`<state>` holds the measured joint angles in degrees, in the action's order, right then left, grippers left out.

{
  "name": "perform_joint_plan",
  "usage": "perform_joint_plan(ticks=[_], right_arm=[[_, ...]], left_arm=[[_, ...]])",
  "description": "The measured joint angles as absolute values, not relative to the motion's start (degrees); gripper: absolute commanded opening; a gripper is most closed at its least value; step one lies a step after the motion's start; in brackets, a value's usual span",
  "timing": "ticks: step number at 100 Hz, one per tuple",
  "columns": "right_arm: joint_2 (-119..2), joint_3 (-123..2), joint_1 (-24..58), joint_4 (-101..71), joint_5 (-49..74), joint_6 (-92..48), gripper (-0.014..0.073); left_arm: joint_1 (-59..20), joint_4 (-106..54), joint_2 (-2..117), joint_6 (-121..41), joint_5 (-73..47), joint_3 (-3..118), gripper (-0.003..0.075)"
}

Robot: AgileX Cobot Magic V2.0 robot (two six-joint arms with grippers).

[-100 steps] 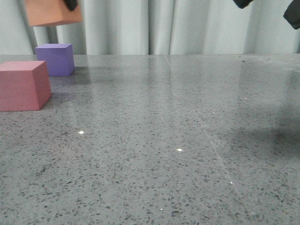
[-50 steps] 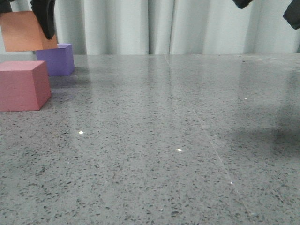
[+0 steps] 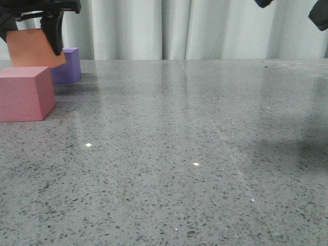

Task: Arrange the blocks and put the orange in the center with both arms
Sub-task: 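Lower the orange cube between the purple and pink cubes, then open the left gripper and raise it off the orange cube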

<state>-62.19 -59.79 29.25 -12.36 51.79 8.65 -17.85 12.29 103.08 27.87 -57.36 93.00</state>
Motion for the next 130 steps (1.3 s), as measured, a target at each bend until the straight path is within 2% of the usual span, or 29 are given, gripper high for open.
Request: perform_joint_plan(ticks=[45,57,72,79,114,130], right_arm=[[-62.19,-59.79,29.25,-12.36,51.67,8.65,0.0579],[-62.19,-59.79,29.25,-12.36,51.67,8.65,0.0579],[-62.19,-59.79,29.25,-12.36,51.67,8.65,0.0579],[-62.19,-59.79,29.25,-12.36,51.67,8.65,0.0579],[-62.19,-59.79,29.25,-12.36,51.67,8.65,0.0579],[-62.19,-59.79,29.25,-12.36,51.67,8.65,0.0579]], left_arm=[[-17.85,12.42,108.14,28.67,-56.31,93.0,0.0225],[-17.85,12.42,108.14,28.67,-56.16,93.0,0.033],[-17.85,12.42,108.17,28.67,-56.16,93.0,0.053],[-17.85,12.42,108.17,28.67,-56.16,93.0,0.0578],[-17.85,12.42,107.83,28.69,-55.91,93.0,0.0578],[-17.85,11.94,104.13,28.79,-55.68,93.0,0.0577]])
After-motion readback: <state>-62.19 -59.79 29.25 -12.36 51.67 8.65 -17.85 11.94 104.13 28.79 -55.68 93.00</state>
